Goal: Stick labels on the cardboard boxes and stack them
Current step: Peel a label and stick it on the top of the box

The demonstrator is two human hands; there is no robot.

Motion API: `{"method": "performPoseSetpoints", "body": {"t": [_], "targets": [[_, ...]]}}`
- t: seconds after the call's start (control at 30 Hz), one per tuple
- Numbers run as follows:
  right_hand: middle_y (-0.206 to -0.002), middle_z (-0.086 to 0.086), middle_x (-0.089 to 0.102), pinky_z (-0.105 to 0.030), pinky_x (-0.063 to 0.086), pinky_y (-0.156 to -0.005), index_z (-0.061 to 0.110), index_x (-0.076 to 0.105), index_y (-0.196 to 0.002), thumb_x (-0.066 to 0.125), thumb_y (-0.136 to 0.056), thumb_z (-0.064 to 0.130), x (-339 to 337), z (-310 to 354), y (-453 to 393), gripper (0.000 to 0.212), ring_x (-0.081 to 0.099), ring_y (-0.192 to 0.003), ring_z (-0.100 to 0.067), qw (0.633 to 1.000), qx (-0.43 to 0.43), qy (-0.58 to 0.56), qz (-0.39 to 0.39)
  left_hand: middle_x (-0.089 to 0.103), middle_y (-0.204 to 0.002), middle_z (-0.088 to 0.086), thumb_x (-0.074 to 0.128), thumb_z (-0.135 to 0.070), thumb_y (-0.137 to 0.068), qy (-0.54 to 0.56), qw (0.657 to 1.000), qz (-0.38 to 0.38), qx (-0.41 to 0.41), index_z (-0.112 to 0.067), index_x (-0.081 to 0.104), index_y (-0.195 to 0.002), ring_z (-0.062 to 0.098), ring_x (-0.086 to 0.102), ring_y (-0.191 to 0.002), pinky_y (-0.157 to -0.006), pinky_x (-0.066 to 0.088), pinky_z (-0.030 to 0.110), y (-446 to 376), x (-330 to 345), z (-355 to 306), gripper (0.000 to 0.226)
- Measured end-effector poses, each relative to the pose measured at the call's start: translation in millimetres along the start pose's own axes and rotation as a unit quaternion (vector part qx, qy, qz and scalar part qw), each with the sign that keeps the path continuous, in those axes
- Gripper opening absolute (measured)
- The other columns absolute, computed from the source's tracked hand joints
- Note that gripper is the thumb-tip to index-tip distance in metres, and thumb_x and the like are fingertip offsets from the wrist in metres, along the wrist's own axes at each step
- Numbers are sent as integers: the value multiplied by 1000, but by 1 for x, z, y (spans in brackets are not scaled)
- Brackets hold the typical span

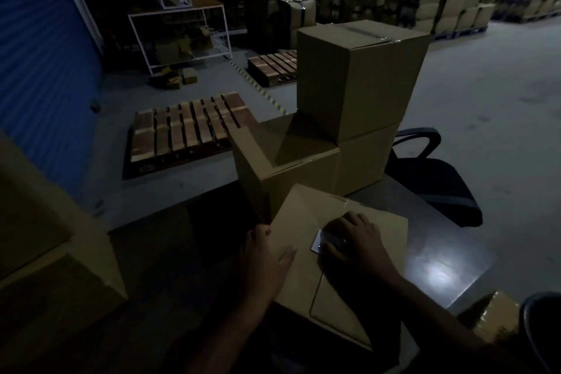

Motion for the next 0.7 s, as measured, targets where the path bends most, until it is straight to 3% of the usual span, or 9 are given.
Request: {"method": "performPoseSetpoints", "body": {"t": [0.17, 0.27, 0.5, 0.7], "targets": [[-105, 16, 52, -38, 37, -83, 37, 59, -99, 68, -84, 46, -2, 6, 6, 20, 46, -100, -14, 1000, -17, 11, -7, 43, -138, -4, 78, -55, -82, -32, 999, -20, 27, -29, 49, -130, 19, 46, -125, -100, 48, 41, -4, -4, -19, 62], [-111, 14, 51, -38, 36, -86, 38, 59, -109, 61, -87, 48, 3, 10, 5, 24, 45, -104, -16, 998, -41, 36, 12, 40, -142, -3, 76, -57, -85, -6, 999, -15, 41, -25, 50, -136, 20, 45, -128, -103, 47, 41, -16, 3, -34, 66], [-106, 7, 47, -36, 24, -76, 38, 57, -109, 48, -87, 57, 14, 6, -12, 30, 42, -101, -20, 994, -64, 40, 76, 38, -130, -9, 71, -58, -91, -29, 997, -60, 39, -28, 56, -123, 11, 52, -105, -82, 51, 32, -14, 6, -33, 46], [-112, 5, 47, -36, 22, -78, 42, 54, -118, 39, -88, 66, 17, 11, -20, 41, 40, -105, -20, 986, -112, 56, 114, 40, -123, -14, 79, -50, -87, 6, 997, -61, 36, -31, 58, -111, 5, 54, -102, -82, 51, 27, -17, 2, -30, 37]]}}
Point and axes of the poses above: each hand's wrist, its own y-axis away from the middle knuckle, its own x-axis out of the palm, z = x × y, the point moved 8 cm from there along -y, towards the middle knuckle
